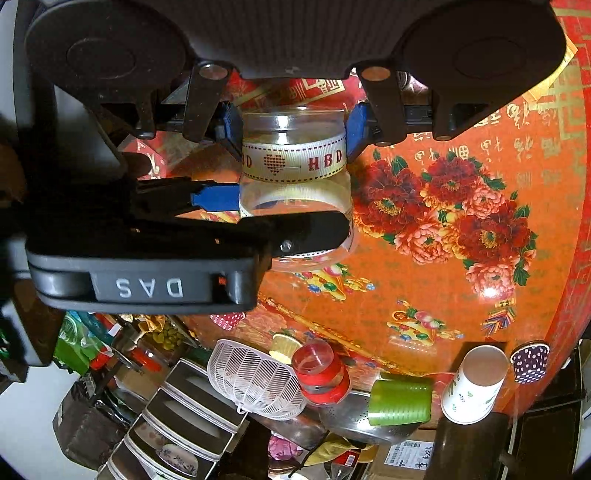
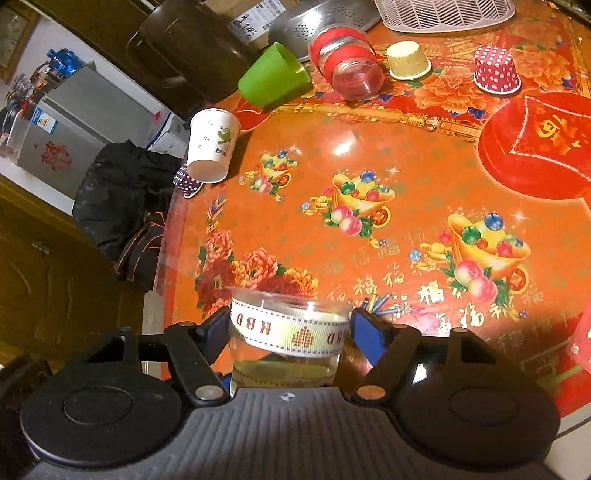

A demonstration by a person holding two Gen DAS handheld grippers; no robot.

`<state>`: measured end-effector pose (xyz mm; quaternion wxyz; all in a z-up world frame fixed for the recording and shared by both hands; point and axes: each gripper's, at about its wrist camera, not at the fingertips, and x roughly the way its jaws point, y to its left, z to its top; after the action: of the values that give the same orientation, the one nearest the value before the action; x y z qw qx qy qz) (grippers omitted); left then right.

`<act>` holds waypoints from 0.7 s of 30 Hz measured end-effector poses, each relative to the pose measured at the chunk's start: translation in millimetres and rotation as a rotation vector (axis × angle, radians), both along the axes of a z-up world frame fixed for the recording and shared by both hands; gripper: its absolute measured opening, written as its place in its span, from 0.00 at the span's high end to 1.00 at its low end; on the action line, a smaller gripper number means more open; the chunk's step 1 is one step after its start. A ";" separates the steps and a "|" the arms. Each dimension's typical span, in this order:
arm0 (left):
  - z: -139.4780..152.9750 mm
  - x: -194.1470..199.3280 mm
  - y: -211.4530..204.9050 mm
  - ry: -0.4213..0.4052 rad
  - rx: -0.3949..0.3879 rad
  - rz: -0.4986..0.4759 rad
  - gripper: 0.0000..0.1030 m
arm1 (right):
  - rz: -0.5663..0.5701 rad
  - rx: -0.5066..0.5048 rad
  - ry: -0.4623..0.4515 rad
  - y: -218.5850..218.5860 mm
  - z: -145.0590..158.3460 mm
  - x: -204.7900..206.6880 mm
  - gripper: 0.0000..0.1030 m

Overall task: Flip cup upright
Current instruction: 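Bring the right tool to the cup and grasp it while the left tool holds it, then open the left tool and pull it away from the cup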

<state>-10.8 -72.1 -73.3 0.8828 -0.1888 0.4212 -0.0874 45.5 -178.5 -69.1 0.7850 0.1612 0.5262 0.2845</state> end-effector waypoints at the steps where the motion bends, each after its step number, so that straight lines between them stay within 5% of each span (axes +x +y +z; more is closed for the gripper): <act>1: -0.1 -0.1 0.8 0.000 -0.003 0.002 0.44 | 0.003 -0.002 0.005 1.3 0.2 1.3 0.32; 21: -0.5 -2.0 5.2 -0.001 -0.014 0.005 0.43 | 0.030 -0.018 0.005 12.3 0.1 5.0 0.34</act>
<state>-12.8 -66.9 -73.8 0.8819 -0.1962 0.4195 -0.0881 50.5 -166.3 -69.0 0.7806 0.1471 0.5332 0.2910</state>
